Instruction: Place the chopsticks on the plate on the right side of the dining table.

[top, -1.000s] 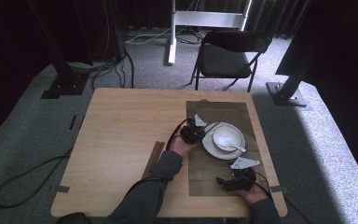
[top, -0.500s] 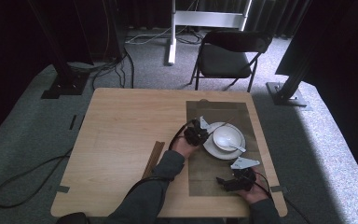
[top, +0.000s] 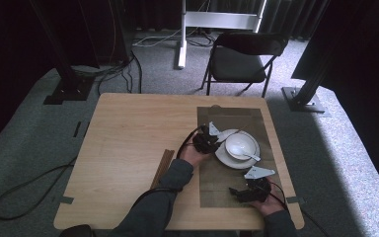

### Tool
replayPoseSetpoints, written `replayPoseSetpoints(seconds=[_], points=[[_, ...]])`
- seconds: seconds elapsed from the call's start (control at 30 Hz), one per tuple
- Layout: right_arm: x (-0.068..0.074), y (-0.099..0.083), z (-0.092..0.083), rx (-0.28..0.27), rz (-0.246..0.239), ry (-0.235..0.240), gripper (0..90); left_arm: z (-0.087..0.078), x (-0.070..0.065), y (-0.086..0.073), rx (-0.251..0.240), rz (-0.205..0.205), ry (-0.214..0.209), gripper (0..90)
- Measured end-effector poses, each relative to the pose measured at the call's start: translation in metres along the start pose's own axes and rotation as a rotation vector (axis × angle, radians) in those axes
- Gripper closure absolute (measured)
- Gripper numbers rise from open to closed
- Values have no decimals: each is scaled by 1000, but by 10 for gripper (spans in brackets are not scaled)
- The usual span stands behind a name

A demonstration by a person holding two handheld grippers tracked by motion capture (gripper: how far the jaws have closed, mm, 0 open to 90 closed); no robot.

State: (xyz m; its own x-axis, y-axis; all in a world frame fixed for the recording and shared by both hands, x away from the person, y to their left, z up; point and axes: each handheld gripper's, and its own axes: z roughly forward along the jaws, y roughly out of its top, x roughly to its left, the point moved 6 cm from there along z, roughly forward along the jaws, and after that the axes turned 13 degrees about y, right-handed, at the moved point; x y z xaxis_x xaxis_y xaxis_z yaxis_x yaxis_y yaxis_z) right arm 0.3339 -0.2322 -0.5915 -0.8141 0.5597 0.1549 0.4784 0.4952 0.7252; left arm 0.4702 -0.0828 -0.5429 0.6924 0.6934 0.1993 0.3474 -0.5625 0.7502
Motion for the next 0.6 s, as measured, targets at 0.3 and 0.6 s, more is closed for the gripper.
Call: replayPoseSetpoints(seconds=[0.3,0.6], points=[[0,0,0,-1,2,1,114,-23,18,1,-16,-16,14,647],[0,0,0,-1,1,0,114,-50,33,-5,-25,-20,40,607]])
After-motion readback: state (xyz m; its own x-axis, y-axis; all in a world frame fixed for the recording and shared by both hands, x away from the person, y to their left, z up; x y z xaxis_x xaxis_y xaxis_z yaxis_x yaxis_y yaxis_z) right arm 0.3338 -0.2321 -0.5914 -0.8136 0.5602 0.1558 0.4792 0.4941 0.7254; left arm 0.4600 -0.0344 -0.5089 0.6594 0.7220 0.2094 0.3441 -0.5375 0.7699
